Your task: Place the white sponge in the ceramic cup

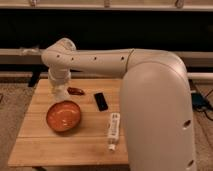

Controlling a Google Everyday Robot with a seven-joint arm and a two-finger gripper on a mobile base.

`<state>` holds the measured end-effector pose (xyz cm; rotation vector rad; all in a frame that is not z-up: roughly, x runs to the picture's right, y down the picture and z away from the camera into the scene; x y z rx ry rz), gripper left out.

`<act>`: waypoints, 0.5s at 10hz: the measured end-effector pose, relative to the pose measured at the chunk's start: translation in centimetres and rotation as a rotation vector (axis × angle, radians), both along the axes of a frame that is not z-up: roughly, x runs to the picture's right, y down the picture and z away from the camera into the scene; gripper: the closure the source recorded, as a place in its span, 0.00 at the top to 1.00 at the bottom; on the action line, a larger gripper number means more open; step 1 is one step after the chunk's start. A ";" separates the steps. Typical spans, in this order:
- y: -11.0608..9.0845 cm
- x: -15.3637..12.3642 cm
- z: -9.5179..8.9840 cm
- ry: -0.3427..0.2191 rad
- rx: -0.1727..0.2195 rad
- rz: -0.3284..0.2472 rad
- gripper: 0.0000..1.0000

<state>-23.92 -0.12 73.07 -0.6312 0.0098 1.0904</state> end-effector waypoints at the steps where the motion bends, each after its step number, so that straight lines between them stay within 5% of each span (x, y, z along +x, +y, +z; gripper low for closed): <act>1: 0.0 -0.1 0.0 0.000 0.002 -0.002 0.00; 5: 0.0 0.2 0.2 0.004 0.002 -0.001 0.00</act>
